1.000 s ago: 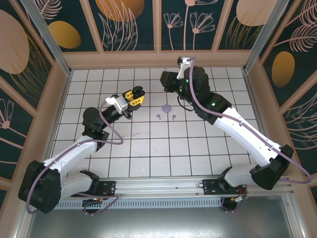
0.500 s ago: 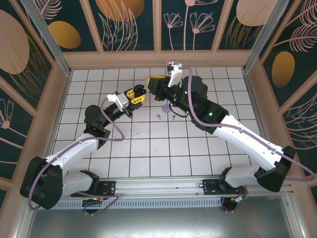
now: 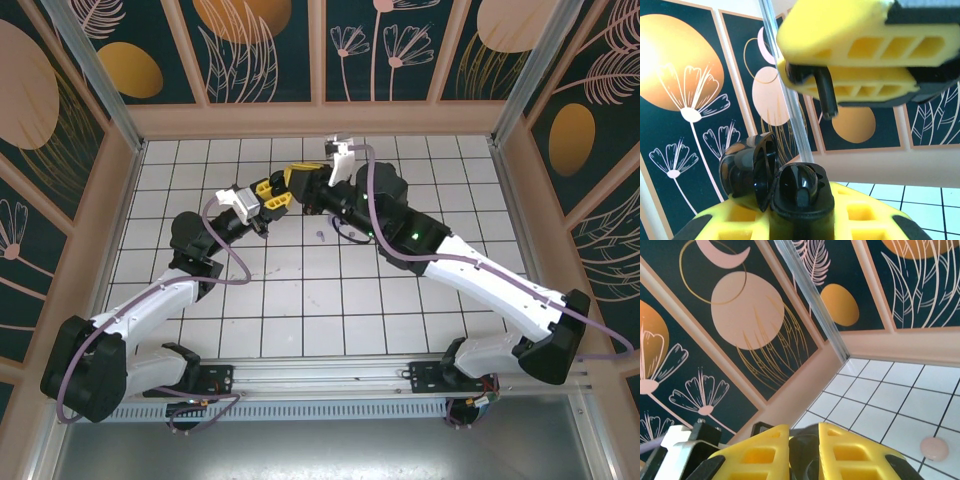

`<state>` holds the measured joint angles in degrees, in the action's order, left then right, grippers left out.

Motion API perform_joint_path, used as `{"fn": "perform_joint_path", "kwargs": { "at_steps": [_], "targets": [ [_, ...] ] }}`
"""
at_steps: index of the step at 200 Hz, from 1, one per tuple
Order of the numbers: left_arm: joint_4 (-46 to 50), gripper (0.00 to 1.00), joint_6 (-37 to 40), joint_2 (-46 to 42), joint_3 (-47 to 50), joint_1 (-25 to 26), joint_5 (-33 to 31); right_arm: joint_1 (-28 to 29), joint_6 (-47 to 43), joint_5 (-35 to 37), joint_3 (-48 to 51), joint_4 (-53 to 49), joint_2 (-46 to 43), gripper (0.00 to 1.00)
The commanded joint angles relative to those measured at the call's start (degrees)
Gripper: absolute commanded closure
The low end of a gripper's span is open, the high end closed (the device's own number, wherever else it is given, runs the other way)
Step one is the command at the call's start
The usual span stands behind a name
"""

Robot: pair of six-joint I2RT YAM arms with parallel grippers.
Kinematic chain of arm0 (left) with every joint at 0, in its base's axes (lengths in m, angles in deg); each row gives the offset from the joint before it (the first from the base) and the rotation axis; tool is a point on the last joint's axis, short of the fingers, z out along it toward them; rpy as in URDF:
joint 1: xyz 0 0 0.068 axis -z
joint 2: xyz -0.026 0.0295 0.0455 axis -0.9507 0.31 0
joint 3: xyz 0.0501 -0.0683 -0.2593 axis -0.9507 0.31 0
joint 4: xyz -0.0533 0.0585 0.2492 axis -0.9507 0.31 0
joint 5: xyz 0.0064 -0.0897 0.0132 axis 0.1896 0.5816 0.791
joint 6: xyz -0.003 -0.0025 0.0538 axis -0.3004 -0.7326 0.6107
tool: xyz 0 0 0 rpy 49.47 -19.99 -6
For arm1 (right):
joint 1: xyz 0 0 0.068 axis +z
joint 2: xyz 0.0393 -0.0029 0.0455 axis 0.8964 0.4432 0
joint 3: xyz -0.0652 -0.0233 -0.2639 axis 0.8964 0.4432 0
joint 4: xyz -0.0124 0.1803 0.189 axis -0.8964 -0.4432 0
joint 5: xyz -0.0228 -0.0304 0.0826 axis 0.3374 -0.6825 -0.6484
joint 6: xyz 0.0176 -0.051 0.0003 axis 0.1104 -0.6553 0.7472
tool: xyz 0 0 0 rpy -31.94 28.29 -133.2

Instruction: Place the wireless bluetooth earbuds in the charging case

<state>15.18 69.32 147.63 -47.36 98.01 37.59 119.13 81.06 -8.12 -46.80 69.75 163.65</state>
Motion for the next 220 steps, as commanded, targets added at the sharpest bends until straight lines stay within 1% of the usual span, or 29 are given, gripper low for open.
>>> {"fn": "perform_joint_path", "kwargs": {
  "at_steps": [1, 85, 220],
  "targets": [
    [-1.4, 1.00, -0.5, -0.4, -1.7, 0.2, 0.8, 0.6, 1.4, -0.7, 1.2, 2.8, 0.6, 0.83],
    [-1.3, 1.00, -0.8, -1.0, -1.3, 0.2, 1.1, 0.7, 1.5, 0.4, 1.5, 3.4, 1.9, 0.83],
    [-0.8, 1.00, -1.0, -1.4, -0.6, 0.2, 1.6, 0.4, 0.9, 1.7, 0.2, 3.6, 1.5, 0.84]
  ]
}}
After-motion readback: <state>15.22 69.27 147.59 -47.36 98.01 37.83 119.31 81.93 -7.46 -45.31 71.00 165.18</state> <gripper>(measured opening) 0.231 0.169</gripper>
